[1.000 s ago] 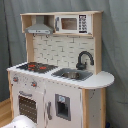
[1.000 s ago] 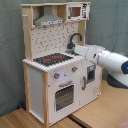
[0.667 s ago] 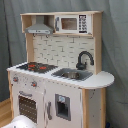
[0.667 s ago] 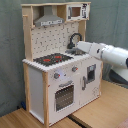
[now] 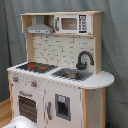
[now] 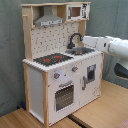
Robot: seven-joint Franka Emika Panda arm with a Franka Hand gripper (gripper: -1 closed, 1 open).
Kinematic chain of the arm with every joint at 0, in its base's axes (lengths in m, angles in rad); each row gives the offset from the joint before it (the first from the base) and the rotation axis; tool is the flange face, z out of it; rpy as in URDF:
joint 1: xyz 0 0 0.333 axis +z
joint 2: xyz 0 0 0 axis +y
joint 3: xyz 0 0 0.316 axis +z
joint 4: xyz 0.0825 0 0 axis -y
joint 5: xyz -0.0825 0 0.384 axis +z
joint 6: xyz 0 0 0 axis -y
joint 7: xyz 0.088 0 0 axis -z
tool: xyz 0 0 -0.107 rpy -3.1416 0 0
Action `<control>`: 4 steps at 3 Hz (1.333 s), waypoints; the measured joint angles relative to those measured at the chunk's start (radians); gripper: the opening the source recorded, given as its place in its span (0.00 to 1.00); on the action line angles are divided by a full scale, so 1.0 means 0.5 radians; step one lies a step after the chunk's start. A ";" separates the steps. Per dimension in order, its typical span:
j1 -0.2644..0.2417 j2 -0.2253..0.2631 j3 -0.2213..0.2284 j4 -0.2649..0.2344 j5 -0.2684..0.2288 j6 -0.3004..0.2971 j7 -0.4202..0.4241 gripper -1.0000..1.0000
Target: Play with the kitchen
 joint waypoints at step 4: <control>0.028 0.269 -0.278 -0.056 0.000 0.068 -0.753 1.00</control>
